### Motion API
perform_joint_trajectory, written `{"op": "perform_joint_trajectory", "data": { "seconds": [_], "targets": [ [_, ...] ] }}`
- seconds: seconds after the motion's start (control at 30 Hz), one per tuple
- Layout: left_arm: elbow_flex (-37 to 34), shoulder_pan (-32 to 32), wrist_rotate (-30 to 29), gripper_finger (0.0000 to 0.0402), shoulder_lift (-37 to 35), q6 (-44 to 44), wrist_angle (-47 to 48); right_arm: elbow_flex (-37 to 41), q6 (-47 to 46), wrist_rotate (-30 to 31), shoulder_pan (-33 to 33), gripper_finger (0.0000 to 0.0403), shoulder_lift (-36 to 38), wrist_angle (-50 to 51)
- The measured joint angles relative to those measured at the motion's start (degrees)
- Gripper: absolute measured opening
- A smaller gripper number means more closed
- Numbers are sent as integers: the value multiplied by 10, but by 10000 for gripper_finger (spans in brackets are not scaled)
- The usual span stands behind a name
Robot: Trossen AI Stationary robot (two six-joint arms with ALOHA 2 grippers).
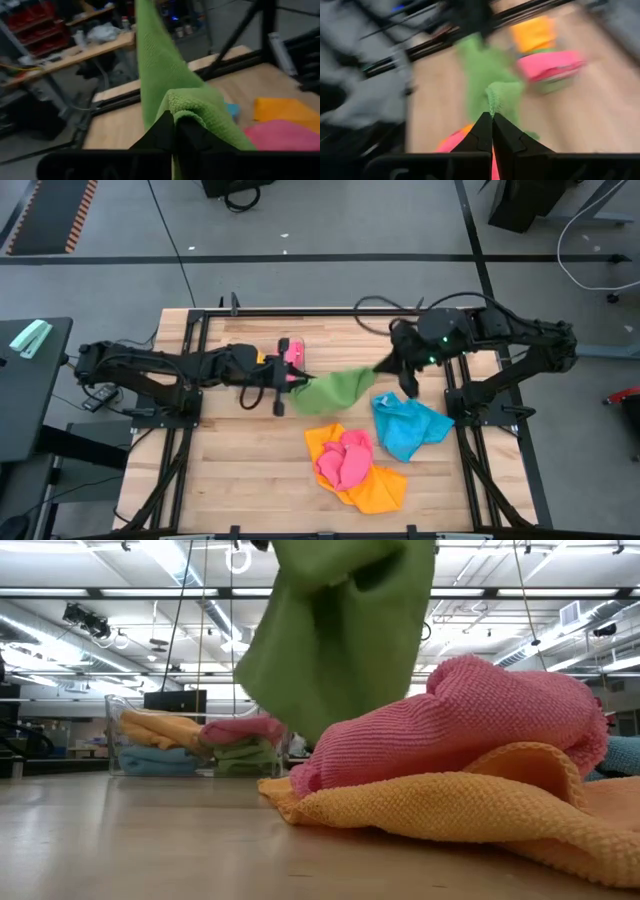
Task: Fold microfiber towels
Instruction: Fold the green microfiber towel
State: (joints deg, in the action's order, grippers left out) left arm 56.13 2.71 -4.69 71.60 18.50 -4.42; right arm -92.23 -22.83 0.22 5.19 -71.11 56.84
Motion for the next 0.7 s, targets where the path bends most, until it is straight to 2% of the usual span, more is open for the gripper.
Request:
{"op": "perform_joint_trajectory", "data": {
  "seconds": [0.1, 0.17, 0.37, 0.43, 0.57, 0.7],
  "targets": [
    [0, 10, 31, 34, -2, -4, 8, 0, 3, -69, 24, 6, 1, 1],
    [0, 15, 43, 38, -2, -3, 15, 0, 3, -91, 38, 6, 3, 1],
    [-1, -1, 45, 25, 7, 23, 16, 0, 9, -76, 50, 6, 14, 29],
    [0, -19, 44, 18, 16, 46, -1, 0, 33, -28, 45, 6, 16, 53],
    [-1, -62, 44, 12, 53, 78, -39, 0, 103, 110, 22, 6, 12, 100],
    [-1, -112, 43, 18, 107, 139, -142, 0, 169, 239, -13, 6, 7, 119]
  ]
}}
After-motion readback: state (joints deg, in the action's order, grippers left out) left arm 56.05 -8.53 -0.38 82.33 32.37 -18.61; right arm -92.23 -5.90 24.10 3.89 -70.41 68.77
